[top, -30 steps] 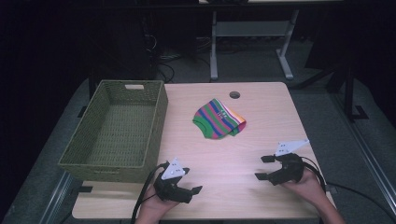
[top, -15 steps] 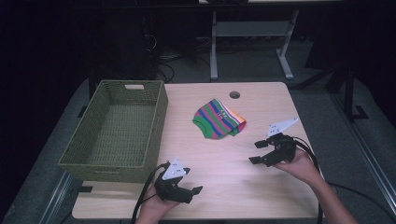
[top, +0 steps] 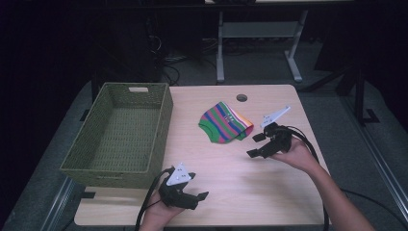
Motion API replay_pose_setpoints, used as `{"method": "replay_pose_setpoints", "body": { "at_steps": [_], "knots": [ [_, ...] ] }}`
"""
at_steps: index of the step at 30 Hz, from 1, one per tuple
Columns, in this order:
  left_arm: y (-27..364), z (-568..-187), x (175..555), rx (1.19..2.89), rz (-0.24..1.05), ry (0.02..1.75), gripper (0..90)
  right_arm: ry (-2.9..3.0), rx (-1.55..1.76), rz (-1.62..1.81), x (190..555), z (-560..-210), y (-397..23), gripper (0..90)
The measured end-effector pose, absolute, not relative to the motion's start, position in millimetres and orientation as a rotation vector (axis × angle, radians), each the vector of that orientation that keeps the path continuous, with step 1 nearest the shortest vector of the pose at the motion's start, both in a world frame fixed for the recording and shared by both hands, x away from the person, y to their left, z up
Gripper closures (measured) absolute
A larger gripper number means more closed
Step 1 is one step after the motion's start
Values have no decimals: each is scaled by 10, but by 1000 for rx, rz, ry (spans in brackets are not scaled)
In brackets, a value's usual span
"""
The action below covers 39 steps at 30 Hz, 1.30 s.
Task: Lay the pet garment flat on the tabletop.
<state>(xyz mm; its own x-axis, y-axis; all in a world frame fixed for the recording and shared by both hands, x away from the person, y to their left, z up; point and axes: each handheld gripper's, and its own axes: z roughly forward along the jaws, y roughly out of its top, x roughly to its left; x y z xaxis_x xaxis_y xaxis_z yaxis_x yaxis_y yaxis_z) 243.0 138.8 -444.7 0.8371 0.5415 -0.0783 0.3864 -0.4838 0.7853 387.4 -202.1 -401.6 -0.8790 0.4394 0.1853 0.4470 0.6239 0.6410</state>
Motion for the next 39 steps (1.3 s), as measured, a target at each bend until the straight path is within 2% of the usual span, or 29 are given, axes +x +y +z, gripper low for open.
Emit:
{"method": "replay_pose_setpoints", "body": {
  "at_steps": [21,39],
  "knots": [
    [1397,-4437,2437,2130,220,669,218,-2837,-760,-1046,4295,-3914,-1725,237],
    [1409,-4439,2455,2125,212,674,218,-2884,-767,-940,4674,-3993,-1418,251]
  ]
}}
